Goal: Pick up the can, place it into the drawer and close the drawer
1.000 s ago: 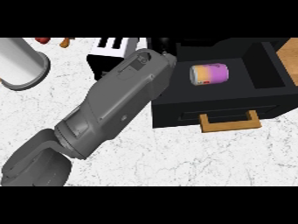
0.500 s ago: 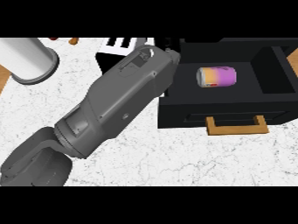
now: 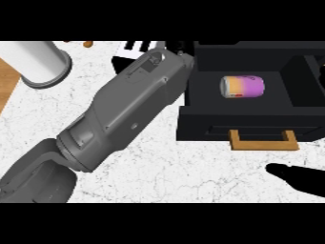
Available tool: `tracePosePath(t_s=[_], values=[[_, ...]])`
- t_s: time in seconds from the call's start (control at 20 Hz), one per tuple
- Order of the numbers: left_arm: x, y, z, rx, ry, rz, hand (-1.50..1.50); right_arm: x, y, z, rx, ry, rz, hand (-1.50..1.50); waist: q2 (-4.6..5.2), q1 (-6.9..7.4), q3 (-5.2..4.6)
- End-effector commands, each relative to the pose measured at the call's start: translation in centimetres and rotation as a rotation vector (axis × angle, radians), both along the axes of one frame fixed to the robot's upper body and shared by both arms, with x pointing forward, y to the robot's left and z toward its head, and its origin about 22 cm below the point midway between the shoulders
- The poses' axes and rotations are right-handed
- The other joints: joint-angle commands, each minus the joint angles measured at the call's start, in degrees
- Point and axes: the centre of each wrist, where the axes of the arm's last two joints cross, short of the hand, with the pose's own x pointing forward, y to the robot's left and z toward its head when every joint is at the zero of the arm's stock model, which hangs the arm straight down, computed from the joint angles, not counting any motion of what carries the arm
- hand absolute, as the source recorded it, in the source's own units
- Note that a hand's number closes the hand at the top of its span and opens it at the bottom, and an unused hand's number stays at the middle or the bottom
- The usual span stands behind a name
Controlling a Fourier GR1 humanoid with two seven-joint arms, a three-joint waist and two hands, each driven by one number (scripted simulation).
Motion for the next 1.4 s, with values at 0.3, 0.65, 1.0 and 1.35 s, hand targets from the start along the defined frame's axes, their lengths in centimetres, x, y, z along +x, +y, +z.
tracePosePath(t_s=[0.3,0.65,1.0,1.35], values=[[0.6,2.2,1.6,0.019,0.008,0.029,-1.5,7.7,5.5,-1.7,-0.28,0.01,-0.004,-1.5,-0.49,1.28,-0.03],[1.3,5.6,2.3,0.035,-0.003,0.056,-1.5,12.1,6.8,-5.1,-0.514,0.046,-0.024,-1.5,-0.4,1.85,-0.03],[0.6,7.7,1.9,0.03,0.005,0.071,-1.5,16.2,8.7,-8.9,-0.515,0.073,-0.097,-1.5,-0.39,1.65,0.01],[0.5,10.3,2.3,0.042,0.014,0.095,-1.5,19.2,7.1,-11.6,-0.591,0.069,-0.164,-1.5,-0.01,2.08,0.05]])
